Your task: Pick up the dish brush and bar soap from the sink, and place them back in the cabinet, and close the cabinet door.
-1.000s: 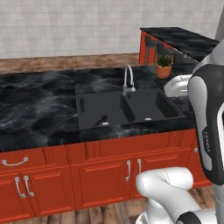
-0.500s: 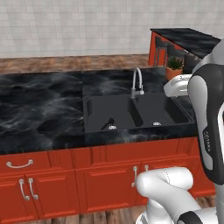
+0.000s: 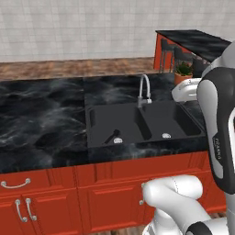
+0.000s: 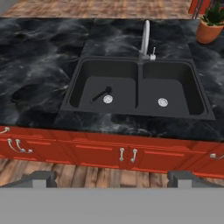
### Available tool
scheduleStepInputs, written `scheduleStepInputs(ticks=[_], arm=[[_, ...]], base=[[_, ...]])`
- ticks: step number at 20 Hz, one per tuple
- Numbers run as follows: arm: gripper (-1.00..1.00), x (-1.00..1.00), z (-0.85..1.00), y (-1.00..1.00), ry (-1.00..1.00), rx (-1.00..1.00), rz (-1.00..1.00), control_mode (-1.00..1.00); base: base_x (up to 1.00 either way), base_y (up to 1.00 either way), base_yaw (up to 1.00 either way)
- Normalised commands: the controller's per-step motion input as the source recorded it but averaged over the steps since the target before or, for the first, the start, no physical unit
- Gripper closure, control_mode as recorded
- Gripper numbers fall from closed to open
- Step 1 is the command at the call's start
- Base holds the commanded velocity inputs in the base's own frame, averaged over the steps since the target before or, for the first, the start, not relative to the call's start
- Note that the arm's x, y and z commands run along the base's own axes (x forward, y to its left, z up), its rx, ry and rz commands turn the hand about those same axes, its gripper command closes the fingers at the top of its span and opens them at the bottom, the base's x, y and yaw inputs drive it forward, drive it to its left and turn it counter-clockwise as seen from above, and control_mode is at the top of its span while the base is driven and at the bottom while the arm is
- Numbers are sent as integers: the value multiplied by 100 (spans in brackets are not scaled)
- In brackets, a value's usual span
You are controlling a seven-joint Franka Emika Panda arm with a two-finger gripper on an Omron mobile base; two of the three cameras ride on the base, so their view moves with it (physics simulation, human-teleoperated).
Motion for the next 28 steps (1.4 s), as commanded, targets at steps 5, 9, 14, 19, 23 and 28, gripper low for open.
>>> scheduleStepInputs(ticks=[5, 9, 14, 19, 23, 28], arm=[[-100, 0, 0, 0, 0, 0, 0, 100], [-100, 0, 0, 0, 0, 0, 0, 100], [-100, 0, 0, 0, 0, 0, 0, 100], [-100, 0, 0, 0, 0, 0, 0, 100], [-100, 0, 0, 0, 0, 0, 0, 100], [-100, 0, 0, 0, 0, 0, 0, 100]], base=[[33, 15, -10], [31, 19, -10], [32, 20, -9], [37, 19, -8], [37, 9, -5], [34, 0, 0]])
